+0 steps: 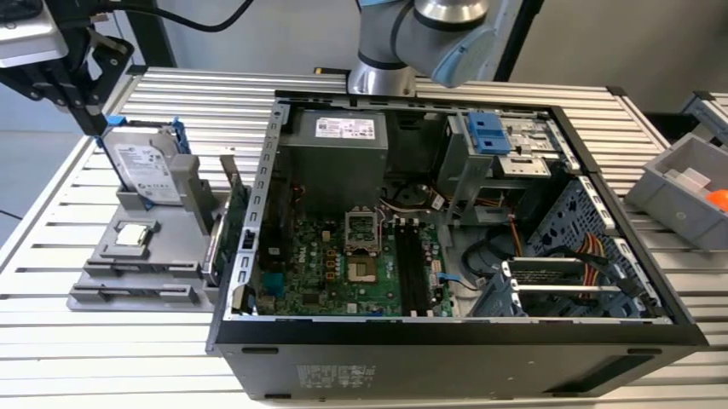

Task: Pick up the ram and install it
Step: 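Reach for the ram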

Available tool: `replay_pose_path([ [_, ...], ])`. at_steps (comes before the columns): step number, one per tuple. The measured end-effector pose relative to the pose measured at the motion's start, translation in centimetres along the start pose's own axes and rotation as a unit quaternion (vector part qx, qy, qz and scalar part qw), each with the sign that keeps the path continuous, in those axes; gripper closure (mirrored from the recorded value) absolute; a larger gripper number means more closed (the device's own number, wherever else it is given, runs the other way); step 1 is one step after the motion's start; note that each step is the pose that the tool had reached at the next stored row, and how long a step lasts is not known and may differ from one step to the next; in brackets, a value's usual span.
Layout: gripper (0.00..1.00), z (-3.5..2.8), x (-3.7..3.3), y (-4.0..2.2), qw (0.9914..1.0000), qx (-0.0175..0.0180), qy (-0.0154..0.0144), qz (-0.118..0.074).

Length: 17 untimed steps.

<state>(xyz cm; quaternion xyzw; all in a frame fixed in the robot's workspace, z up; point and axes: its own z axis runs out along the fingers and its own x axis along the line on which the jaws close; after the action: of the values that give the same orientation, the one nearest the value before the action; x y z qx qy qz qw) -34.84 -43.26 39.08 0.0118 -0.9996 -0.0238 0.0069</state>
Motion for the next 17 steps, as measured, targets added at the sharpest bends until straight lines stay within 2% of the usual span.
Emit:
replay_pose_path([
  [17,1.0,-0.05,0.04,-1.75,1.0,0.0,0.0026,0.0],
])
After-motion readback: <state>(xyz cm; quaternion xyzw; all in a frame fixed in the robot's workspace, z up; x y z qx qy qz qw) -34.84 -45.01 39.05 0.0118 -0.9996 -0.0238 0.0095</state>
